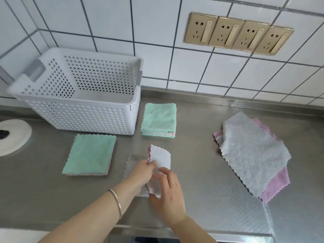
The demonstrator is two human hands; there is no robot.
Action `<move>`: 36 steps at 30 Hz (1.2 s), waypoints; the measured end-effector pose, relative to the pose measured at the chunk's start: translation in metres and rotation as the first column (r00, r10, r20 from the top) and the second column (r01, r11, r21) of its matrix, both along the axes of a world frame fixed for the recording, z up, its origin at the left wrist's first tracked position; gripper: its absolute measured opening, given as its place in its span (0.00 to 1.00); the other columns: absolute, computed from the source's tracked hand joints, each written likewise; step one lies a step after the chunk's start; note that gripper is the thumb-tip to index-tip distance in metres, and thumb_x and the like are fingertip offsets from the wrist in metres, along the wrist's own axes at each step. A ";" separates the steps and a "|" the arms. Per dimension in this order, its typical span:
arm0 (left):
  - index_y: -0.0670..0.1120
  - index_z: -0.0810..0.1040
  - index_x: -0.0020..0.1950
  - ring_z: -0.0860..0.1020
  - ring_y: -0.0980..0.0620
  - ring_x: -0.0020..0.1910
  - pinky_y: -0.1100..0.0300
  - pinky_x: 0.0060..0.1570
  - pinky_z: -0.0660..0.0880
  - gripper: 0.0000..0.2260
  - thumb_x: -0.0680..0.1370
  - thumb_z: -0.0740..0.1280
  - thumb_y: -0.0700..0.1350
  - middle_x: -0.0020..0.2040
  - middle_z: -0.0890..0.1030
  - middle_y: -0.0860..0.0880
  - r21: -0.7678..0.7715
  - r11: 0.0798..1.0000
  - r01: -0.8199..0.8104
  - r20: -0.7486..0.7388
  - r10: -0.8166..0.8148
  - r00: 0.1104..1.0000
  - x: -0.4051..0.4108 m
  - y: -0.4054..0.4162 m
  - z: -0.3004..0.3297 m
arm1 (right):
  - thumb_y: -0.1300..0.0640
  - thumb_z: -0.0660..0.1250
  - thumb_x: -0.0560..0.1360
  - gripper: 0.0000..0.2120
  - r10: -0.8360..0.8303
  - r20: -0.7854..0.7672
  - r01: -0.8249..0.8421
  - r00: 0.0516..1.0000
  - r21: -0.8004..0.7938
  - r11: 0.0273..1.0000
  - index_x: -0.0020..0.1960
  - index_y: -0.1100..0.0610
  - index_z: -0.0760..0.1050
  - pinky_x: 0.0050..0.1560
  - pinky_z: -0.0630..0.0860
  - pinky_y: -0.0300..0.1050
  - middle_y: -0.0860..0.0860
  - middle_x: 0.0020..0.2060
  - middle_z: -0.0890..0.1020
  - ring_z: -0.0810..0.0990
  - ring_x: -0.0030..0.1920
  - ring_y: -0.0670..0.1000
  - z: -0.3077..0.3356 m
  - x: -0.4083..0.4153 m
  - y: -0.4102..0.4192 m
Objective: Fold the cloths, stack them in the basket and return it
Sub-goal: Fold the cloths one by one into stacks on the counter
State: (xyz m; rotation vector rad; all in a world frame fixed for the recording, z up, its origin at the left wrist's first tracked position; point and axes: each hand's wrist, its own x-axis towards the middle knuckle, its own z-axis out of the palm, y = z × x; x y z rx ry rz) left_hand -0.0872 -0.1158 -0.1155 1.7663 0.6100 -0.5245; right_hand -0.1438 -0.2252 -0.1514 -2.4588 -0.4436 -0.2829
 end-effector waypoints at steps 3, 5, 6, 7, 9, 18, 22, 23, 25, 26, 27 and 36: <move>0.43 0.78 0.55 0.77 0.47 0.46 0.60 0.39 0.69 0.12 0.80 0.59 0.47 0.49 0.81 0.44 0.090 0.996 -0.009 0.033 0.006 0.999 -0.004 0.025 -0.010 | 0.51 0.67 0.54 0.41 -0.028 -0.162 -0.007 0.986 -0.208 0.978 0.68 0.52 0.66 0.61 0.68 0.38 0.50 0.67 0.72 0.67 0.64 0.48 -0.013 -0.002 0.005; 0.42 0.76 0.61 0.77 0.46 0.54 0.60 0.47 0.69 0.13 0.80 0.59 0.45 0.57 0.80 0.44 0.155 0.988 0.018 0.058 -0.028 0.998 -0.005 0.038 -0.019 | 0.47 0.67 0.52 0.45 -0.052 -0.253 -0.042 0.966 -0.352 0.935 0.70 0.53 0.65 0.62 0.74 0.42 0.48 0.69 0.71 0.63 0.68 0.48 -0.020 -0.002 0.009; 0.42 0.74 0.64 0.76 0.46 0.59 0.59 0.54 0.69 0.14 0.80 0.60 0.43 0.61 0.78 0.45 0.172 0.985 0.031 0.073 -0.044 0.996 -0.006 0.043 -0.024 | 0.46 0.68 0.52 0.46 -0.049 -0.272 -0.064 0.961 -0.392 0.918 0.70 0.54 0.65 0.60 0.75 0.44 0.48 0.69 0.70 0.62 0.69 0.49 -0.024 -0.003 0.010; 0.42 0.72 0.66 0.74 0.46 0.63 0.57 0.60 0.68 0.16 0.79 0.60 0.43 0.64 0.77 0.46 0.180 0.983 0.040 0.095 -0.058 0.994 -0.006 0.047 -0.028 | 0.45 0.69 0.51 0.48 -0.042 -0.283 -0.083 0.958 -0.415 0.906 0.71 0.54 0.65 0.60 0.75 0.46 0.49 0.69 0.70 0.60 0.71 0.50 -0.028 -0.003 0.011; 0.44 0.70 0.68 0.74 0.48 0.64 0.56 0.63 0.67 0.17 0.78 0.61 0.42 0.66 0.76 0.47 0.192 0.981 0.033 0.100 -0.053 0.994 -0.007 0.053 -0.037 | 0.43 0.69 0.52 0.52 -0.025 -0.295 -0.112 0.955 -0.441 0.891 0.75 0.53 0.58 0.62 0.71 0.50 0.49 0.70 0.69 0.51 0.75 0.53 -0.033 -0.003 0.014; 0.41 0.71 0.61 0.76 0.41 0.57 0.55 0.52 0.70 0.13 0.77 0.63 0.43 0.59 0.79 0.43 0.428 0.900 -0.083 0.124 0.033 0.992 -0.010 0.049 -0.055 | 0.38 0.61 0.59 0.51 0.068 -0.302 -0.211 0.951 -0.474 0.855 0.76 0.53 0.46 0.66 0.56 0.55 0.50 0.72 0.64 0.40 0.76 0.51 -0.040 0.001 0.015; 0.39 0.71 0.57 0.75 0.39 0.55 0.52 0.51 0.70 0.10 0.78 0.62 0.41 0.57 0.77 0.39 0.523 0.848 -0.087 0.148 0.011 0.989 -0.013 0.044 -0.059 | 0.36 0.57 0.63 0.40 0.121 -0.324 -0.275 0.938 -0.488 0.828 0.70 0.55 0.66 0.69 0.51 0.54 0.53 0.71 0.68 0.45 0.76 0.53 -0.044 0.004 0.013; 0.38 0.71 0.56 0.74 0.38 0.55 0.51 0.51 0.69 0.10 0.77 0.61 0.41 0.57 0.76 0.39 0.538 0.838 -0.091 0.150 0.011 0.989 -0.013 0.043 -0.060 | 0.36 0.57 0.64 0.39 0.142 -0.317 -0.292 0.938 -0.500 0.815 0.69 0.55 0.69 0.70 0.49 0.54 0.54 0.70 0.69 0.49 0.75 0.54 -0.045 0.005 0.012; 0.38 0.70 0.56 0.74 0.38 0.55 0.50 0.50 0.70 0.10 0.77 0.62 0.42 0.57 0.75 0.39 0.566 0.819 -0.093 0.148 0.010 0.989 -0.013 0.043 -0.061 | 0.35 0.56 0.64 0.37 0.185 -0.275 -0.306 0.943 -0.506 0.807 0.66 0.55 0.73 0.69 0.49 0.53 0.54 0.67 0.73 0.58 0.72 0.55 -0.044 0.007 0.011; 0.39 0.71 0.56 0.74 0.38 0.55 0.49 0.50 0.70 0.10 0.77 0.62 0.43 0.57 0.75 0.39 0.584 0.806 -0.098 0.145 0.015 0.989 -0.014 0.043 -0.062 | 0.35 0.56 0.64 0.35 0.195 -0.248 -0.297 0.949 -0.490 0.820 0.64 0.54 0.75 0.69 0.51 0.52 0.53 0.65 0.75 0.63 0.70 0.54 -0.041 0.009 0.010; 0.40 0.71 0.56 0.74 0.39 0.55 0.49 0.50 0.71 0.11 0.76 0.63 0.44 0.57 0.75 0.40 0.596 0.795 -0.118 0.153 0.032 0.988 -0.015 0.044 -0.063 | 0.36 0.57 0.65 0.32 0.184 -0.216 -0.265 0.959 -0.453 0.851 0.62 0.53 0.76 0.68 0.55 0.49 0.51 0.63 0.78 0.67 0.66 0.52 -0.039 0.012 0.009; 0.45 0.77 0.53 0.67 0.43 0.64 0.51 0.58 0.70 0.18 0.74 0.65 0.58 0.67 0.67 0.44 0.719 0.671 -0.181 0.081 0.177 0.981 -0.025 0.043 -0.064 | 0.52 0.62 0.75 0.14 -0.144 -0.806 0.298 0.574 0.042 0.953 0.59 0.54 0.69 0.43 0.69 0.43 0.46 0.45 0.76 0.74 0.46 0.48 -0.016 0.051 -0.003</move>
